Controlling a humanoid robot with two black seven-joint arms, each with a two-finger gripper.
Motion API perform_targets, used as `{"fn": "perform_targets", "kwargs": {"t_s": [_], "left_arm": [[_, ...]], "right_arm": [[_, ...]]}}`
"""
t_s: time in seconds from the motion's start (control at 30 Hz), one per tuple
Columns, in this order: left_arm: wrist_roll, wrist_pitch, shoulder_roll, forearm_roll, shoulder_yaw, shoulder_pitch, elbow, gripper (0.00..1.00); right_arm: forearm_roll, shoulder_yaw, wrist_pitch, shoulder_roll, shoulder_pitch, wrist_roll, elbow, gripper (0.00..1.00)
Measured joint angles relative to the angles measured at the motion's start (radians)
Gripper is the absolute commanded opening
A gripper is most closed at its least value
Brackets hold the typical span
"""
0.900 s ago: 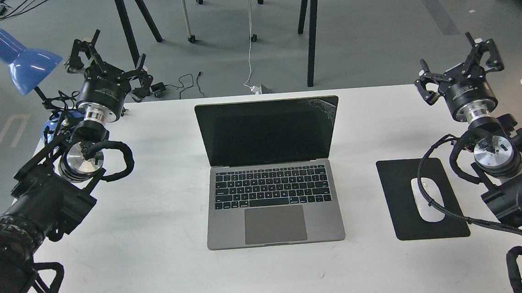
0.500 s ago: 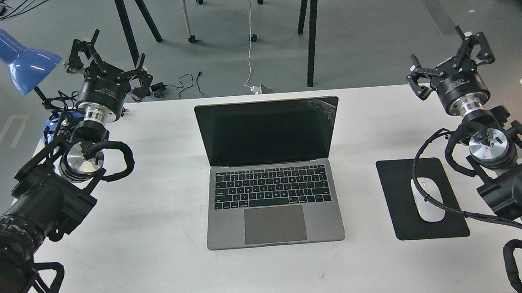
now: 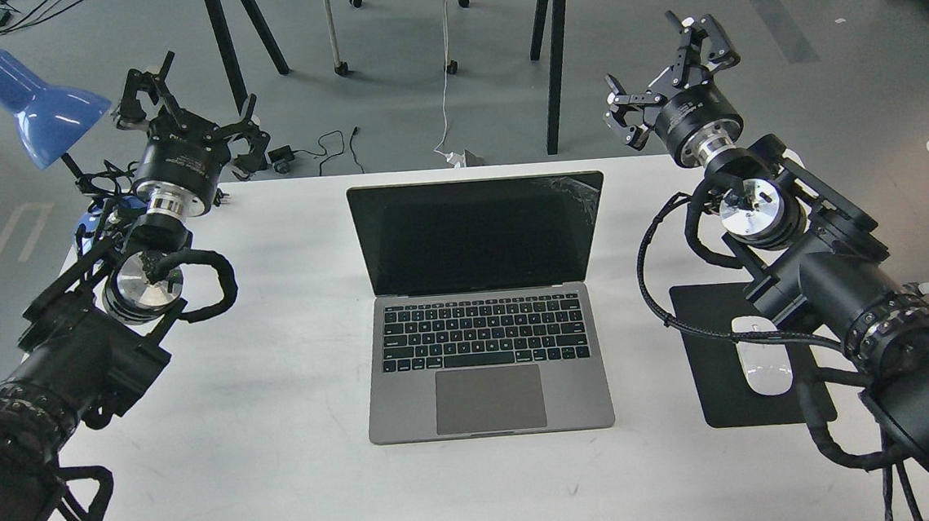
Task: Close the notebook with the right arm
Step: 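Move the right gripper up and over toward the laptop screen's top edge, then push the laptop screen down toward the keyboard with the right gripper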
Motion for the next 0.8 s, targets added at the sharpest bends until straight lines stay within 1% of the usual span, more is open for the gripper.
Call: {"fn": "perform_targets", "kwargs": {"t_s": [0.17,0.23,0.33,0.5,0.67,0.8], "left_arm": [[0.000,0.000,0.000,0.000,0.001,0.000,0.000,1.00],[0.000,0.000,0.000,0.000,0.001,0.000,0.000,1.00],[0.000,0.000,0.002,0.000,0.001,0.000,0.000,1.00],[0.000,0.000,0.002,0.000,0.002,0.000,0.000,1.00],[0.000,0.000,0.001,0.000,0.003,0.000,0.000,1.00],[0.000,0.000,0.001,0.000,0.002,0.000,0.000,1.00]], "right_arm": [[0.001,-0.060,0.001,0.009,0.001,-0.014,0.022,1.00],[0.001,-0.076,0.001,0.006,-0.015,-0.016,0.061,1.00],[0.002,-0.095,-0.007,-0.026,-0.088,-0.018,0.185,1.00],[0.002,-0.134,-0.034,-0.161,-0.209,-0.035,0.418,1.00],[0.001,-0.156,-0.042,-0.242,-0.302,-0.041,0.571,1.00],[-0.006,-0.216,-0.039,-0.303,-0.363,-0.043,0.675,1.00]]}}
